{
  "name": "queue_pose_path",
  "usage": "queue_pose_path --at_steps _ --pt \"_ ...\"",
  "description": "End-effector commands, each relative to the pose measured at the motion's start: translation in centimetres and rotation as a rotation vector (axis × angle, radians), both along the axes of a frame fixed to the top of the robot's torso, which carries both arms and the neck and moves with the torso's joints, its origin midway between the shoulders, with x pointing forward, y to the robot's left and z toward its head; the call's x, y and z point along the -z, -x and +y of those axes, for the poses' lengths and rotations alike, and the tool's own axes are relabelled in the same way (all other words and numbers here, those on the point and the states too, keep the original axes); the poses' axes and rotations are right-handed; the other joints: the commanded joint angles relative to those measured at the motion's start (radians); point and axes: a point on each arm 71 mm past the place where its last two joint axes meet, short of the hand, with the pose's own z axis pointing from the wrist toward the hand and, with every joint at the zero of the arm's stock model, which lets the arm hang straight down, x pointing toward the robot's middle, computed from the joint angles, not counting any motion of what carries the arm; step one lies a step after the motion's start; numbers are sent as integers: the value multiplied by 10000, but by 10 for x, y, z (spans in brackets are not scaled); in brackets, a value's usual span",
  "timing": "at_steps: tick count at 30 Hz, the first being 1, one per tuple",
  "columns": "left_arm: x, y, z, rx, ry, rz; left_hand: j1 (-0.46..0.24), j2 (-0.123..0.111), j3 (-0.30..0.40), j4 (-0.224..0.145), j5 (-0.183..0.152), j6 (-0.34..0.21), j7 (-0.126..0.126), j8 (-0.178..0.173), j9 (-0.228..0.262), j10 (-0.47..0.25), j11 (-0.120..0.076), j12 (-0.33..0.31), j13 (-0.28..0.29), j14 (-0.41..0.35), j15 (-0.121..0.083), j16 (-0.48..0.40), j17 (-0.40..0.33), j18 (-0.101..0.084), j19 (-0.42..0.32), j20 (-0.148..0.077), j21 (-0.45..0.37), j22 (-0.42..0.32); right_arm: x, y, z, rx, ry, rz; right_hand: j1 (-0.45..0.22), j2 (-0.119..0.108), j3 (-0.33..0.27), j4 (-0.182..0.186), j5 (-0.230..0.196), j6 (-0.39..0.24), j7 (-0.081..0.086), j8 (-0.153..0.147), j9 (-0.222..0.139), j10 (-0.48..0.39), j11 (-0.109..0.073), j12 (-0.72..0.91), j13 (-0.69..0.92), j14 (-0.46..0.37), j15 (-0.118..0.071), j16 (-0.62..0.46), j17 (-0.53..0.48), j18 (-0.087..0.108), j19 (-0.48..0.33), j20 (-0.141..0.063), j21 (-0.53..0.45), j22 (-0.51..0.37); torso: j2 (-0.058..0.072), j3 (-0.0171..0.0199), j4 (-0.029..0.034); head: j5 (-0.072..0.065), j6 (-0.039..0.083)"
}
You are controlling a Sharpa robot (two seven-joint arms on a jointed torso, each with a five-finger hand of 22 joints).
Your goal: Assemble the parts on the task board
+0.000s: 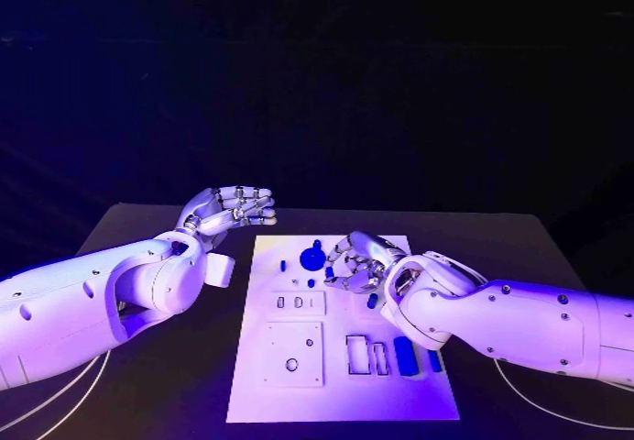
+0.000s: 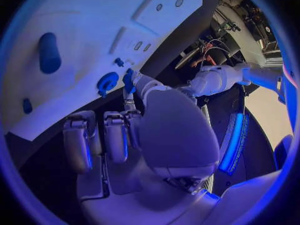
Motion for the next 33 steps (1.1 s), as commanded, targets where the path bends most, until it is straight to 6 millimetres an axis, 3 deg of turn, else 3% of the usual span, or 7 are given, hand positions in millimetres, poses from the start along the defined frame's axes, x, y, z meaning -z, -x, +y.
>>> queue_pose_path --at_steps 1,10,16,23,26,33 --pt "0 0 -2 65 43 23 12 96 -39 -38 -42 -31 236 -47 11 30 34 -29 11 13 -14 -50 17 33 -65 -29 30 10 4 4 9 82 448 -459 -125 -32 74 11 13 -13 -4 300 300 210 -5 -29 1549 888 -36 -57 1846 -143 1063 -47 46 2634 -11 3 5 46 -70" --pt "2 -1 -2 -72 -121 212 0 158 -18 -22 -39 -1 248 -41 21 46 33 -23 13 36 -21 -43 37 37 -59 -33 55 19 16 14 37 -438 651 -365 -127 -38 112 -28 20 -11 -18 320 308 216 -17 -28 1551 879 -43 -73 1805 -143 1063 -50 46 2634 2 15 -7 138 -144" --pt "2 0 -3 -39 -120 223 0 158 -18 -22 -39 -1 248 -41 21 46 33 -23 13 36 -21 -43 37 37 -59 -33 55 19 21 15 47 -640 822 -434 -197 -75 120 -32 13 -21 -15 335 312 233 -17 -12 1568 878 -48 -77 1797 -143 1063 -55 46 2634 14 4 -7 103 -183" --pt "2 0 -4 -36 -149 264 -9 162 -20 -19 -41 3 254 -43 23 47 36 -24 13 44 -21 -41 46 37 -58 -35 66 23 29 21 54 -1013 1321 -521 -344 -200 116 -48 4 -49 -8 359 317 226 -14 -34 1553 880 -50 -79 1798 -143 1063 -60 46 2634 19 25 27 126 -156" --pt "2 0 -4 -48 -161 268 -14 166 -20 -16 -41 5 260 -43 24 46 38 -25 13 49 -22 -39 49 38 -57 -36 70 24 31 21 54 -1059 1520 -602 -400 -240 108 -41 2 -62 -3 362 316 224 -10 -39 1550 879 -47 -81 1792 -143 1063 -59 46 2634 -1 7 5 133 -172" --pt "2 0 -3 -49 -169 256 -26 174 -34 -36 -43 18 264 -65 35 45 32 -29 12 243 -66 68 139 51 43 -75 204 80 34 22 55 -1130 1765 -640 -422 -260 108 -42 3 -69 -3 365 316 223 -8 -42 1548 879 -46 -82 1791 -143 1063 -59 46 2634 -1 20 3 171 -166"
